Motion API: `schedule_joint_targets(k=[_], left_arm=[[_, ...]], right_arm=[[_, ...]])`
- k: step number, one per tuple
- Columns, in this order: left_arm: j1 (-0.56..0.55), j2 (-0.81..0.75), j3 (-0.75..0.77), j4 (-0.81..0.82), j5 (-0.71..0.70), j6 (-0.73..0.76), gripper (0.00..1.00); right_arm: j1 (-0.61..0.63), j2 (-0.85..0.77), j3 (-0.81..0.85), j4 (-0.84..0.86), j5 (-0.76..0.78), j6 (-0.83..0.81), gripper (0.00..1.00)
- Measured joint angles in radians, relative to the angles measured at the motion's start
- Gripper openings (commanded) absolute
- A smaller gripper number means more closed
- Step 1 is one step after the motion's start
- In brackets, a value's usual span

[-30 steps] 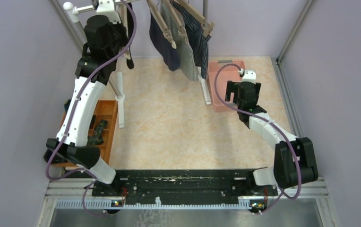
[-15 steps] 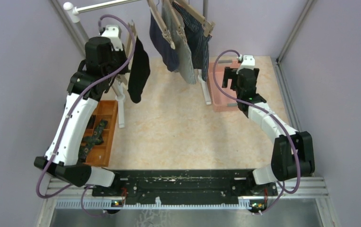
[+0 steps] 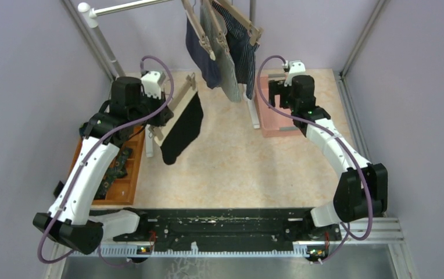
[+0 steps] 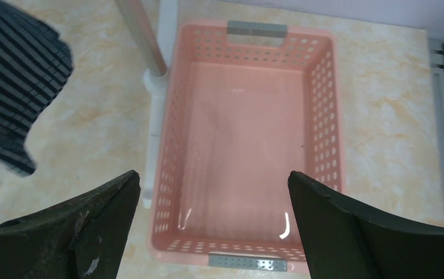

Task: Remove the underwear clipped to the hanger
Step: Remove the underwear from the hanger.

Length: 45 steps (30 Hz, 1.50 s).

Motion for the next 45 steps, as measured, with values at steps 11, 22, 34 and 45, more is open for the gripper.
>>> schedule_joint_targets(k=[11,22,34,45], left_arm=[[-0.005,-0.249,-0.169,-0.014,0.291,0.116,0.00],[-0.005,-0.355,-0.320,-0.003,0.491,0.183,0.00],[-0.005,-0.470,-0.457,0.192,0.601,0.158,0.00],[-0.005,-0.327,-0.450,0.354,0.741,0.151,0.00]], right_arm=[[0.000,-0.006,0.165,-0.247,-0.489,-0.030,0.97],[0.003,-0.006,0.401,-0.425,-1.073,-0.066,0.97],[0.045,0.146,0.729,-0.640,-1.434,-0.180,0.97],[0.121,0.180,0.728,-0.712,-1.393,-0.233,0.91]])
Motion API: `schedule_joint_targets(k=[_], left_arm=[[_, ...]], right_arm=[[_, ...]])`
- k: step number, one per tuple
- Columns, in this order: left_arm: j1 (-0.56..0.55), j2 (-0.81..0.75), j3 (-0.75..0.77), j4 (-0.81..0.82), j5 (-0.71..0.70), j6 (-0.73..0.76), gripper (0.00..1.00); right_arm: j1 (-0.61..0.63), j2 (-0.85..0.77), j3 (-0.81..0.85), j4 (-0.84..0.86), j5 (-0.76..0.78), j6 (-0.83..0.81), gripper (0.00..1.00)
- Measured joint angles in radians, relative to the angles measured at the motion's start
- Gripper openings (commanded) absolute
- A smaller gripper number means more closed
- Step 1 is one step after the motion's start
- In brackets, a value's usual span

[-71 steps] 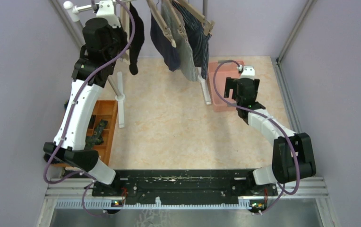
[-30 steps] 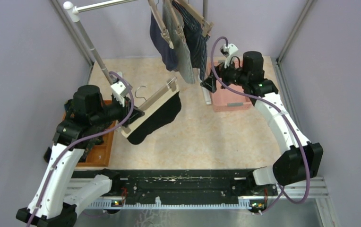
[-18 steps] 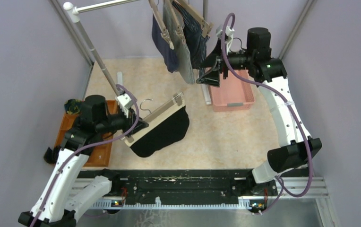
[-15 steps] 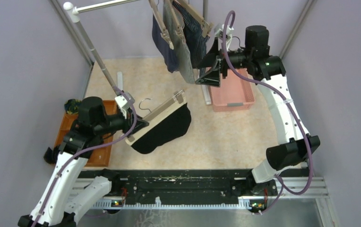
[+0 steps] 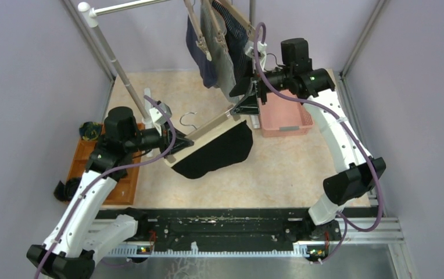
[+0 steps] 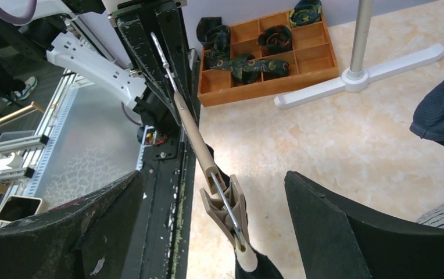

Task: Remove the underwear clipped to the hanger
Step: Remove the underwear from the hanger.

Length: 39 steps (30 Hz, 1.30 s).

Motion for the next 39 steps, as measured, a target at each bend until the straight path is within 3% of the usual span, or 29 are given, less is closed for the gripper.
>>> schedule_joint_targets(k=[8,17,27,30,33,35,37,39], left_arm=[[-0.002,0.018,0.000,0.094,0.034,-0.024,0.00],[-0.002,0.041,0.000,0.143,0.045,-0.045,0.00],[-0.006,0.041,0.000,0.142,0.044,-0.064,0.00],[-0.006,0.035,0.000,0.139,0.041,-0.068,0.00],[-0.006,0.026,0.000,0.133,0.029,-0.071,0.00],[-0.006,0.026,0.000,0.130,0.019,-0.073,0.00],[-0.006,0.026,0.000,0.123,0.013,-0.074,0.00],[-0.006,0.025,0.000,0.122,0.010,-0.074,0.00]], right_arm=[[0.013,0.000,-0.014,0.001,0.012,-0.010,0.88],[0.012,0.000,-0.054,0.021,0.011,-0.006,0.73],[0.013,0.001,-0.062,0.067,0.018,0.022,0.76],[0.013,0.001,-0.067,0.076,0.027,0.031,0.63],[0.013,0.001,-0.071,0.085,0.032,0.040,0.34],[0.017,0.001,-0.072,0.087,0.030,0.044,0.23],[0.019,0.001,-0.072,0.089,0.031,0.047,0.20],[0.019,0.001,-0.072,0.085,0.032,0.052,0.29]])
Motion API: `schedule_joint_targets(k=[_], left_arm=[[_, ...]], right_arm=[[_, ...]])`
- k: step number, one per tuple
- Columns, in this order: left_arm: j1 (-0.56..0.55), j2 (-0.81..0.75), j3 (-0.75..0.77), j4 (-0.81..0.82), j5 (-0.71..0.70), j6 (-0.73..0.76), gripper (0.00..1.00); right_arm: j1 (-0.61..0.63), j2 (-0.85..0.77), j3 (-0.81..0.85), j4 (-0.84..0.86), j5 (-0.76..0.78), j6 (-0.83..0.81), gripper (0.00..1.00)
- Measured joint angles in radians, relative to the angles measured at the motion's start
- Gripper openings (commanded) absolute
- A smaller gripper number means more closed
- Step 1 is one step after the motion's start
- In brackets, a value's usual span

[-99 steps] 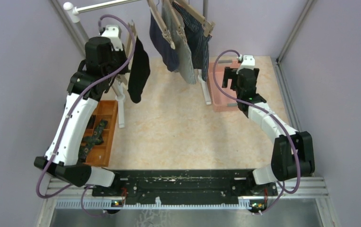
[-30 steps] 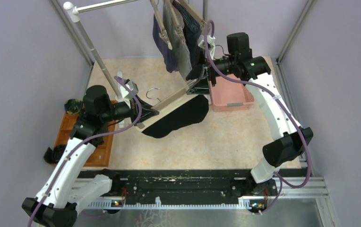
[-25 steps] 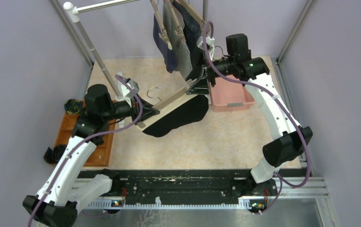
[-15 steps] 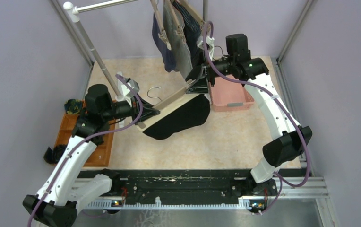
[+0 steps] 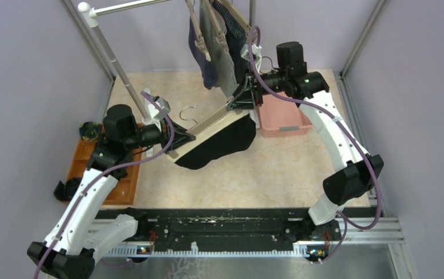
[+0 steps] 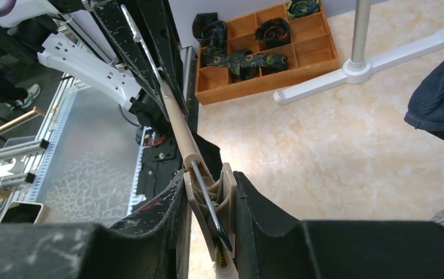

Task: Remove the underwear clipped to the hanger
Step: Remove the underwear from the hanger.

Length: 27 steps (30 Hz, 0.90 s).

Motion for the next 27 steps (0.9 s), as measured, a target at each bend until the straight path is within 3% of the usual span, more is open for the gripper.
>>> schedule_joint_targets(k=[6,11,14,18,22,27], left_arm=[[0.000,-0.001,0.000,-0.035,0.001,0.007,0.00],[-0.001,-0.003,0.001,-0.094,0.003,0.025,0.00],[-0.001,-0.010,0.001,-0.115,0.004,0.032,0.00],[-0.001,-0.013,0.007,-0.126,0.004,0.036,0.00],[-0.001,-0.010,0.039,-0.157,0.002,0.056,0.00],[-0.001,-0.001,0.069,-0.186,-0.005,0.093,0.00]], right_arm=[[0.004,0.000,-0.001,0.011,0.048,0.012,0.75],[0.003,-0.002,0.001,0.011,0.096,0.010,0.77],[0.005,0.002,0.036,-0.050,0.116,-0.016,0.86],[0.027,0.029,0.188,-0.201,0.218,-0.105,0.96],[0.097,0.053,0.369,-0.365,0.409,-0.211,0.99],[0.143,0.085,0.536,-0.506,0.514,-0.302,0.99]])
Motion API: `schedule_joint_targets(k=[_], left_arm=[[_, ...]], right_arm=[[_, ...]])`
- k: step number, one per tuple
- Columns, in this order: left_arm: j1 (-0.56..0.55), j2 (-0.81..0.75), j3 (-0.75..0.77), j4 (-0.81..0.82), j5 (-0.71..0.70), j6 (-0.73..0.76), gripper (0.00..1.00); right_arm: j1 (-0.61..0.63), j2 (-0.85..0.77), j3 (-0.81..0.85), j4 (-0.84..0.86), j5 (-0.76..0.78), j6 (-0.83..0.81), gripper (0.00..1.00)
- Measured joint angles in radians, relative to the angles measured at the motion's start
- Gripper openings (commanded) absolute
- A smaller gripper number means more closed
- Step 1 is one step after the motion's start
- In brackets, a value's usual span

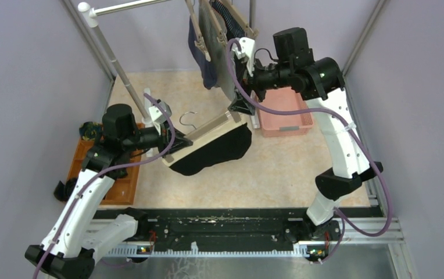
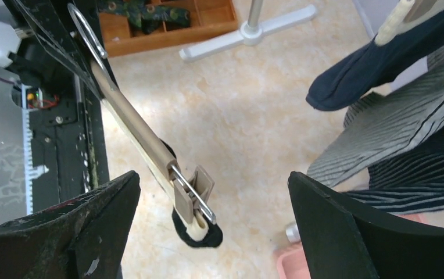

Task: Remove the underwear clipped to the hanger
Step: Remove the underwear from the hanger.

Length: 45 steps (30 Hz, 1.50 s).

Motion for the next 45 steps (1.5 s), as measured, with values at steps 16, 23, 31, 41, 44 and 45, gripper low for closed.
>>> schedule_joint_targets(k=[16,23,31,41,44,45], left_arm=[[0.000,0.015,0.016,-0.205,-0.047,0.270,0.00],[0.000,0.014,0.016,-0.214,-0.036,0.344,0.00],[0.000,0.008,0.016,-0.215,-0.034,0.378,0.00],[0.000,0.019,0.047,-0.222,-0.023,0.395,0.00],[0.000,0.023,0.060,-0.225,-0.023,0.399,0.00],[0.000,0.025,0.063,-0.225,-0.023,0.400,0.00]], right_arm=[[0.077,-0.010,-0.210,-0.111,0.095,-0.139,0.99],[0.077,-0.043,-0.230,-0.103,0.080,-0.163,0.96],[0.077,-0.043,-0.242,-0.097,0.044,-0.169,0.92],[0.077,-0.006,-0.262,-0.086,0.027,-0.167,0.86],[0.077,-0.005,-0.262,-0.082,0.025,-0.168,0.83],[0.077,-0.005,-0.262,-0.080,0.025,-0.167,0.82]])
